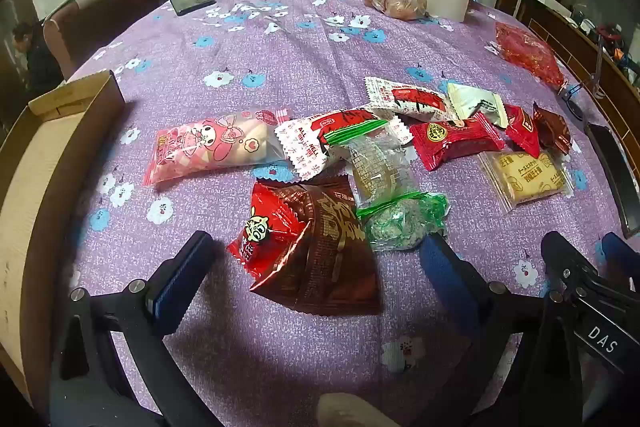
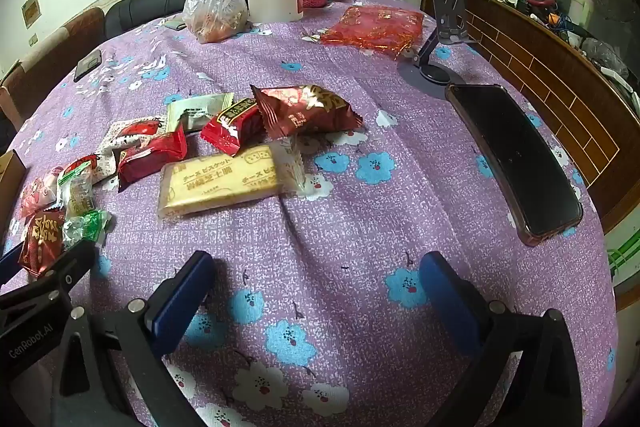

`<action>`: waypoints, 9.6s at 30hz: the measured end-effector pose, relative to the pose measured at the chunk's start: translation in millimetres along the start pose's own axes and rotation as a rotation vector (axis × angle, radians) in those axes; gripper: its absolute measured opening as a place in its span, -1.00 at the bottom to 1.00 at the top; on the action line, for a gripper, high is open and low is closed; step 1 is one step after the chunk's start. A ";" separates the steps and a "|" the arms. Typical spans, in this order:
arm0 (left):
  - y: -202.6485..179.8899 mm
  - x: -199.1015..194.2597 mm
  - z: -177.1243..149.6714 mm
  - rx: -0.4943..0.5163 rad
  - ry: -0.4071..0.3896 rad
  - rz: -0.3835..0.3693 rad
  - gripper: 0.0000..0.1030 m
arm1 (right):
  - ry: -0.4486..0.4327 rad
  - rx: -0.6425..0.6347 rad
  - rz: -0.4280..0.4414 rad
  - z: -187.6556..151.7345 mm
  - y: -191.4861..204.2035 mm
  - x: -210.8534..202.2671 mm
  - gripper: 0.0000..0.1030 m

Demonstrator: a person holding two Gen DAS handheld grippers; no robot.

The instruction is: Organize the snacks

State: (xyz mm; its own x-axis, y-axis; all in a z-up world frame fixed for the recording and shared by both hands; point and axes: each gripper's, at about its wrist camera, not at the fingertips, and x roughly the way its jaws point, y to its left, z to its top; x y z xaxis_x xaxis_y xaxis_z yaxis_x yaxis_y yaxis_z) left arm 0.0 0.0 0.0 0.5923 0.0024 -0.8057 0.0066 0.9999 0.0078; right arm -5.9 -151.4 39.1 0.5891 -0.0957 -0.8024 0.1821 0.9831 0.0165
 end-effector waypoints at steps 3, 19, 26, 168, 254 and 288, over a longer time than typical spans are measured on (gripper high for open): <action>-0.7 -0.3 -0.1 0.001 0.000 0.001 1.00 | 0.001 -0.001 -0.001 0.0 0.1 0.1 1.00; 0.1 0.1 0.0 -0.003 0.003 -0.004 1.00 | 0.002 0.001 0.001 0.0 0.0 0.3 1.00; 0.1 0.1 0.0 -0.003 0.003 -0.005 1.00 | 0.002 0.001 0.001 0.0 0.0 0.3 1.00; 70.9 -15.9 10.8 0.101 0.020 -0.309 -0.65 | -0.005 -0.073 0.746 10.8 78.5 -10.8 -0.17; 339.7 16.9 73.6 -0.380 0.084 -0.176 -0.64 | 0.076 -0.442 0.656 45.5 373.3 -6.4 -0.03; 166.1 -136.8 22.6 -0.070 -0.175 0.004 -0.64 | -0.143 0.005 0.553 14.2 58.4 -65.8 0.14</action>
State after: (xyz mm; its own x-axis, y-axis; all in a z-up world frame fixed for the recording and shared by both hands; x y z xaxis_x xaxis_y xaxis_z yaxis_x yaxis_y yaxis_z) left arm -61.8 165.5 124.9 0.7233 0.0110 -0.6905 -0.0487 0.9982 -0.0350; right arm -22.8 -89.9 101.3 0.6988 0.4126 -0.5843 -0.1801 0.8920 0.4146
